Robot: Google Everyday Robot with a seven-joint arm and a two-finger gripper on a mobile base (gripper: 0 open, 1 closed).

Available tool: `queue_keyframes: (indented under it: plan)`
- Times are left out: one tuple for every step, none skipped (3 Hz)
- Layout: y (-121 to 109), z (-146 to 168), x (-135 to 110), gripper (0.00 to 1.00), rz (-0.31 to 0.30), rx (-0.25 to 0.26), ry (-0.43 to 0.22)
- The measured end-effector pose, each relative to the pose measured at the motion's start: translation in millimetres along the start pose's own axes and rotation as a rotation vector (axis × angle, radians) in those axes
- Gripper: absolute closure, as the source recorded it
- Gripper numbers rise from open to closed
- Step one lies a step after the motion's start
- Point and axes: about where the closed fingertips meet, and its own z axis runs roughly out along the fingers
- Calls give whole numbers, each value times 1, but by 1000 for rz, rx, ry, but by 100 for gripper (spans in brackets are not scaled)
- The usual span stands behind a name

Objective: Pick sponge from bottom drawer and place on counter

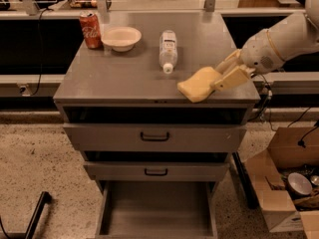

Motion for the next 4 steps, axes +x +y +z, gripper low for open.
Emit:
queue_keyframes:
  plan:
    - [-44, -1, 7, 98, 147, 65, -79]
    - [-69, 2, 17, 76, 302, 156, -114]
    - [-81, 7, 30, 53, 413, 231, -121]
    - [-83, 12, 28, 22, 423, 231, -126]
